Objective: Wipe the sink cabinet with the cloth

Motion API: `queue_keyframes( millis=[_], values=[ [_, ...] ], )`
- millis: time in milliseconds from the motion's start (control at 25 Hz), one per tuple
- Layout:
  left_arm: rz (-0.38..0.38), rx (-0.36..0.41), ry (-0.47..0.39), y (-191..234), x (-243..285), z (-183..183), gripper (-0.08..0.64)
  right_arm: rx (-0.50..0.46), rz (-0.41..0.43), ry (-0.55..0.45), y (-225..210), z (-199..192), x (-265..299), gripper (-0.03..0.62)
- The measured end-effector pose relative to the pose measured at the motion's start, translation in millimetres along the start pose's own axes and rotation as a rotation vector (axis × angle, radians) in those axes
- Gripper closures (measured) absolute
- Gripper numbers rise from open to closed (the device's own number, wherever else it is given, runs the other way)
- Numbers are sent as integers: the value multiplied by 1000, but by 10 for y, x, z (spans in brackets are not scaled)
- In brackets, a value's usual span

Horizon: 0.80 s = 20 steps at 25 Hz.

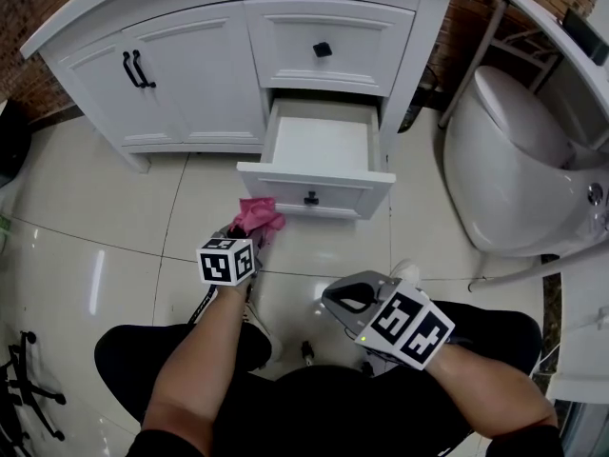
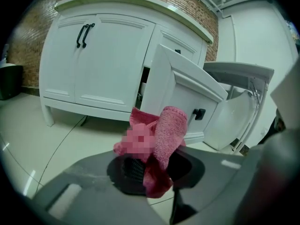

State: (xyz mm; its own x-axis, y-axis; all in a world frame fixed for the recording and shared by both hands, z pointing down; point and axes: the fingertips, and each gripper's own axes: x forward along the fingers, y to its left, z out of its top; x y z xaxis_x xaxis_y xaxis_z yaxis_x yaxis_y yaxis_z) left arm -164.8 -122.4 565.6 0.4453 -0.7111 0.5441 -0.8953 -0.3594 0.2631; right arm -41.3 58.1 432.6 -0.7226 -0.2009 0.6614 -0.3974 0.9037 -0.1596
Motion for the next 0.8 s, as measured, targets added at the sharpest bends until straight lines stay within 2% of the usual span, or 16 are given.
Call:
queue_keyframes(
  millis=[160,240,400,480,600,800],
  values=[
    [-16,-1,4,-43,-59,4,466,-14,-2,-6,20,31,-9,586],
    [-61,-5,11,-169,-106,41,465,-18,-8,-17,21,57,-36,586],
    [-169,51,79,-459,-304,159,466,-18,-35,-44,-27,116,-129,586],
    [-201,101,123,-566,-448,233,466,-9,-60,-69,-95,167,-214,586],
    [-251,218,169,-795,-744,367,466,19,-103,-128,-213,296,-380,586],
    [-374,342,151,-1360,-1280,647,465,60,-132,-223,-246,522,-597,586]
  ],
)
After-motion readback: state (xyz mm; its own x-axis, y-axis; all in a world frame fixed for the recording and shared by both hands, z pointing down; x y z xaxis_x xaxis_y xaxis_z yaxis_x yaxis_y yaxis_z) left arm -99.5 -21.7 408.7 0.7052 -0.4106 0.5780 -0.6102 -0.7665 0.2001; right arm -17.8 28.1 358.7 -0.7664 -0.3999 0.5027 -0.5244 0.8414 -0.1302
